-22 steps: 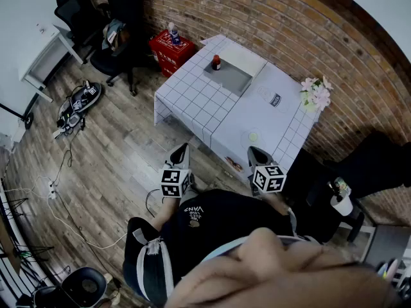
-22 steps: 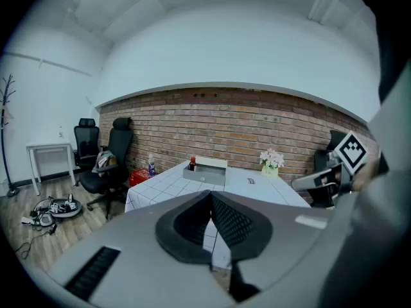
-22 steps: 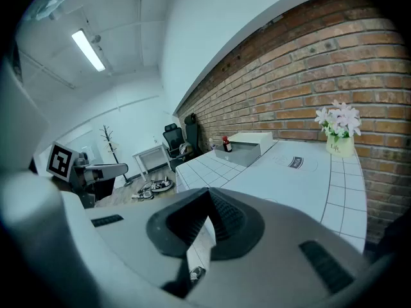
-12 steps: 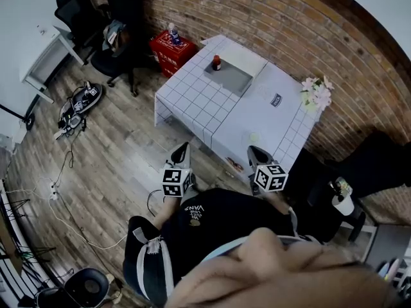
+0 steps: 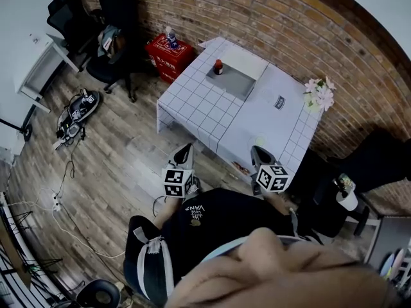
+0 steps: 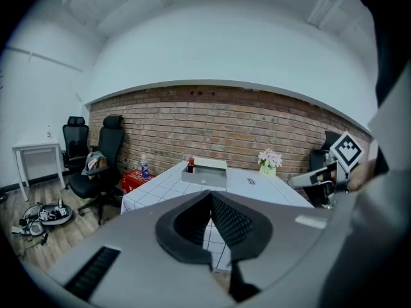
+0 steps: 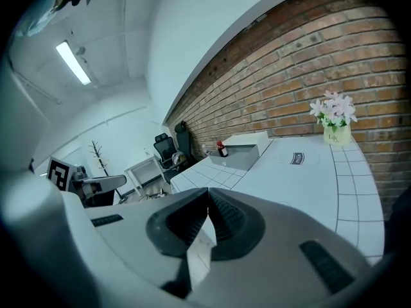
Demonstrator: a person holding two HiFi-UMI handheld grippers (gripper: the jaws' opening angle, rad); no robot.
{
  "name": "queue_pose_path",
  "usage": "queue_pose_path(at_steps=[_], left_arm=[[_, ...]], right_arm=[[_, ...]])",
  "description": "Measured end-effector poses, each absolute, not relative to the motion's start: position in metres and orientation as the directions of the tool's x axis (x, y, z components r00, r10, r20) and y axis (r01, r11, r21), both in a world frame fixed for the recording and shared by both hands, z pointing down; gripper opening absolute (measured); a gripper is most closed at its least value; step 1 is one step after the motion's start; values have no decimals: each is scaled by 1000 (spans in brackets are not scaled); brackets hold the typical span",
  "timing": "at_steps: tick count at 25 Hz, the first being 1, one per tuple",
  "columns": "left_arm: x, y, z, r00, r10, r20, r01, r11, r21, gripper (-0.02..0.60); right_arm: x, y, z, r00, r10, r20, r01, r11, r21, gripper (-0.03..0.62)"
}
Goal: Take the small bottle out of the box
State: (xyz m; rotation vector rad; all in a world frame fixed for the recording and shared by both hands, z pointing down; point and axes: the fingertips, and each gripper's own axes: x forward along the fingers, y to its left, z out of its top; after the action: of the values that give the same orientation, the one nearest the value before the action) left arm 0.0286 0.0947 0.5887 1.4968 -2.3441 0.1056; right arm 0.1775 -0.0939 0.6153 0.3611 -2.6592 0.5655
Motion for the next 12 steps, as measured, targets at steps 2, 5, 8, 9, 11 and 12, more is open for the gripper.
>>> queue_pose_path(at_steps=[2, 5, 8, 9, 11, 12], left_arm=[[17, 94, 588, -355, -874, 331, -901, 414, 128, 11], [-2, 96, 591, -319, -889, 328, -915, 379, 138, 11], [-22, 98, 595, -282, -899, 336, -929, 343, 138, 11], [-29, 99, 596, -270, -902, 337, -933, 331, 139, 11], [-43, 101, 596, -246, -908, 339, -942, 307, 139, 11], [-50, 102, 596, -233, -911, 340, -946, 293, 138, 11]], right_arm=[[168, -91, 615, -885, -184, 428, -343, 879, -332, 3], [152, -85, 617, -877, -222, 426, -378, 866, -328, 3], [136, -80, 617, -871, -260, 418, -412, 849, -331, 3], [130, -78, 617, -868, -271, 416, -422, 844, -331, 3], [119, -72, 616, -863, -294, 412, -443, 832, -333, 3], [114, -68, 616, -860, -306, 409, -454, 826, -335, 3]])
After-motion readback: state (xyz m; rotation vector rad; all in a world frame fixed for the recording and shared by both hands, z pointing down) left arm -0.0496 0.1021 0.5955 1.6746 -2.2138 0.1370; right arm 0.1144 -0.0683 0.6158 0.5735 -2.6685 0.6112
